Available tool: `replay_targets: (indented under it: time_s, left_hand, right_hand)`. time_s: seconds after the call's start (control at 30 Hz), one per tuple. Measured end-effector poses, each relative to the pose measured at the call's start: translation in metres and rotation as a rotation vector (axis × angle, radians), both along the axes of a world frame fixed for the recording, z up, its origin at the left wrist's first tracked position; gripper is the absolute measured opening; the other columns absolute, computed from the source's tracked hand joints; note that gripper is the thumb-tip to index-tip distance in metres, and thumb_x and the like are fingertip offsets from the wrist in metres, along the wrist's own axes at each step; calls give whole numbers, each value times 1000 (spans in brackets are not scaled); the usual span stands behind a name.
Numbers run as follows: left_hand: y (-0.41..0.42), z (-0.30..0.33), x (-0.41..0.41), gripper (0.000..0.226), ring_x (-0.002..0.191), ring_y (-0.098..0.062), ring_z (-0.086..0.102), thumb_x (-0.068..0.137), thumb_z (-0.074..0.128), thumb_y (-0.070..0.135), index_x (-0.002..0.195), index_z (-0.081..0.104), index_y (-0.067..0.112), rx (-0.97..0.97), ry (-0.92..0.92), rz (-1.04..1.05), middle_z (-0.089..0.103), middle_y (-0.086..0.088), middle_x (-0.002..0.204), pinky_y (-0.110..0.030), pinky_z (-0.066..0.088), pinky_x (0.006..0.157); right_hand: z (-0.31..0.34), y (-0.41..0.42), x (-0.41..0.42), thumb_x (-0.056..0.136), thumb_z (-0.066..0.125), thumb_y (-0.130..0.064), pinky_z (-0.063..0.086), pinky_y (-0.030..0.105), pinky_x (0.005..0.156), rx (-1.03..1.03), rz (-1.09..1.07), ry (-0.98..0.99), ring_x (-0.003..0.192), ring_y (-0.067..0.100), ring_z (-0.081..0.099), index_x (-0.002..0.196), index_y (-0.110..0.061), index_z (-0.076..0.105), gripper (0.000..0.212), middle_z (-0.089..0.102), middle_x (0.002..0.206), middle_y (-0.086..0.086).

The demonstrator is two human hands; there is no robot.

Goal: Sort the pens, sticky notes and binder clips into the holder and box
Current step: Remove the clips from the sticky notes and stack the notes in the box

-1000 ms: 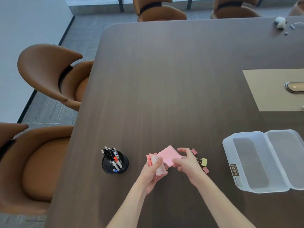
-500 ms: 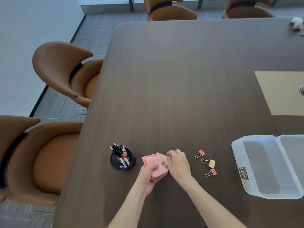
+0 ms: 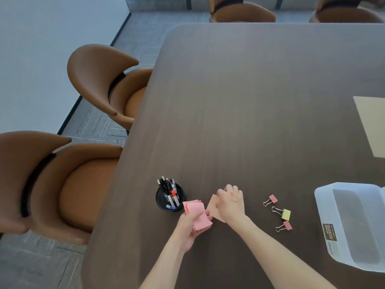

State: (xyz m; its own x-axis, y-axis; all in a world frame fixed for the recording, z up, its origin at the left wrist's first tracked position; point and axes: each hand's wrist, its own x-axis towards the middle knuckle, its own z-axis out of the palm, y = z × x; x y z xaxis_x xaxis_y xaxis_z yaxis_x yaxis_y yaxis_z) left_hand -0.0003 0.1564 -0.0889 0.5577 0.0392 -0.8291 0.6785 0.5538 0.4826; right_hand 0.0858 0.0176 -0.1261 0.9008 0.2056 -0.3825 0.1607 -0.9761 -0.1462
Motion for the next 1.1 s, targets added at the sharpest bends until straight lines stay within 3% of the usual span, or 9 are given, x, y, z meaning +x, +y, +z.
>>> replay_targets:
  time_s: [0.2, 0.37, 0.5, 0.63, 0.73, 0.83, 0.93, 1.0, 1.1]
  left_hand:
    - [0, -1, 4, 44, 102, -33, 72, 90, 73, 19, 131, 57, 12, 21, -31, -5, 73, -21, 116, -53, 57, 95]
    - [-10, 11, 15, 50, 106, -32, 67, 89, 71, 37, 131, 59, 13, -63, -106, -69, 68, -19, 117, -56, 53, 100]
    - [-26, 26, 25, 54, 122, -39, 62, 94, 61, 47, 133, 58, 10, -186, -126, -131, 66, -21, 132, -58, 47, 106]
    - [-48, 38, 31, 49, 124, -38, 63, 98, 60, 37, 137, 52, 9, -211, -141, -263, 67, -20, 132, -56, 48, 106]
    - [-66, 43, 33, 49, 128, -37, 59, 96, 64, 26, 139, 52, 5, -222, -167, -371, 64, -22, 135, -57, 44, 109]
    - [-87, 50, 34, 42, 115, -31, 68, 95, 59, 11, 136, 56, 0, -218, -187, -456, 70, -20, 125, -48, 54, 98]
    - [-106, 52, 36, 39, 99, -28, 72, 92, 49, 2, 130, 60, 0, -213, -186, -518, 73, -17, 111, -39, 58, 80]
    - [-120, 54, 37, 41, 104, -31, 68, 91, 51, 4, 130, 63, 4, -221, -168, -549, 71, -17, 114, -42, 57, 83]
    - [-141, 52, 36, 45, 117, -35, 60, 86, 57, 9, 131, 64, 13, -225, -167, -622, 64, -18, 124, -50, 47, 92]
  right_hand:
    - [24, -21, 12, 90, 59, -24, 44, 34, 80, 557, -467, 116, 93, 24, 60, 89, -26, 75, 16, 72, 91, -5]
    - [66, -46, 5, 85, 68, -13, 50, 33, 67, 1006, -751, 357, 77, 17, 67, 92, -25, 70, 14, 77, 83, 0]
    - [80, -59, -13, 78, 71, -18, 49, 27, 67, 894, -648, 333, 77, 10, 70, 88, -28, 65, 16, 76, 77, -6]
    - [86, -75, -26, 76, 70, -18, 48, 24, 64, 828, -562, 178, 72, 2, 66, 83, -27, 62, 14, 73, 76, -9]
    - [87, -87, -37, 80, 66, -18, 54, 29, 69, 787, -382, 74, 72, 6, 64, 91, -25, 61, 14, 62, 92, -10]
    - [90, -106, -48, 84, 62, -23, 53, 29, 84, 704, -263, -87, 95, 4, 60, 108, -28, 61, 25, 52, 111, -15]
    - [104, -130, -56, 80, 59, -39, 24, 33, 116, 563, -25, -96, 143, 11, 26, 143, -32, 40, 65, 35, 149, -12]
    - [113, -143, -61, 73, 59, -56, 0, 36, 122, 504, 87, 36, 151, 10, -7, 154, -35, 11, 97, 9, 162, -15]
    - [115, -156, -66, 67, 64, -61, -8, 33, 120, 424, 132, 37, 151, 12, -2, 154, -37, -3, 113, 13, 161, -13]
